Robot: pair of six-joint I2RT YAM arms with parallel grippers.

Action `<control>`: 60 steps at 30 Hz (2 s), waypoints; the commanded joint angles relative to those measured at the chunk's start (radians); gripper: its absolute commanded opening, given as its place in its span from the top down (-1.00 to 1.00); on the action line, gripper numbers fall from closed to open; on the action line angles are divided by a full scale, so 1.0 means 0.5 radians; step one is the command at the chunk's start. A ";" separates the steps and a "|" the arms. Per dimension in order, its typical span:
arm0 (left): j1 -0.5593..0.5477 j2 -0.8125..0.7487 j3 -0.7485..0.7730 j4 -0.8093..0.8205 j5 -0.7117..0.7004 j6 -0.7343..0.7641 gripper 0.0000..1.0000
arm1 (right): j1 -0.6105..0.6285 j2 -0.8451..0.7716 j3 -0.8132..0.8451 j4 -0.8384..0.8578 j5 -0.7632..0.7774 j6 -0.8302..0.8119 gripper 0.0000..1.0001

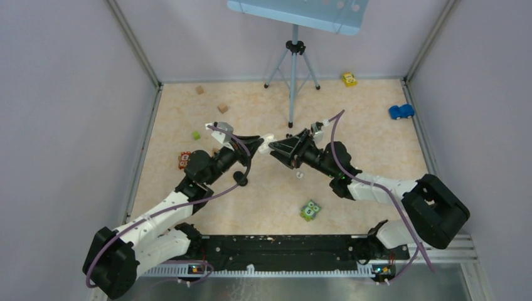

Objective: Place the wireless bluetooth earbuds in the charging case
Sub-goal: Pass from the left arm to the right, then pass from the right arm to the left

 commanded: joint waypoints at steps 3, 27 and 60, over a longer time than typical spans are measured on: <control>-0.005 -0.011 0.000 0.053 0.007 0.042 1.00 | 0.023 0.052 0.097 0.189 -0.036 0.031 -0.11; -0.005 0.006 0.017 0.010 0.047 0.082 1.00 | 0.024 0.170 0.156 0.312 -0.073 0.081 0.12; -0.005 0.004 0.357 -0.610 0.125 0.016 -0.25 | 0.007 0.147 -0.003 0.363 -0.050 0.079 1.00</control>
